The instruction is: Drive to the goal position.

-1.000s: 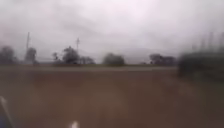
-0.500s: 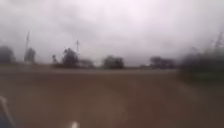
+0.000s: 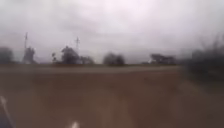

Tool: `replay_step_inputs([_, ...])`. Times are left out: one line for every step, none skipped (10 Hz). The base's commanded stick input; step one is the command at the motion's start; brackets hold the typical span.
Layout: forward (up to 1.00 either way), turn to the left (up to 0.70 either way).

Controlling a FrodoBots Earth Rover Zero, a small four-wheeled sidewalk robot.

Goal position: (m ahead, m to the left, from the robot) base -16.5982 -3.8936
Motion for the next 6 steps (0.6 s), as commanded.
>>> replay_step_inputs([0.7, 0.0])
replay_step_inputs([0.7, 0.0])
replay_step_inputs([0.7, 0.0])
replay_step_inputs([0.7, 0.0])
replay_step_inputs([0.7, 0.0])
replay_step_inputs([0.7, 0.0])
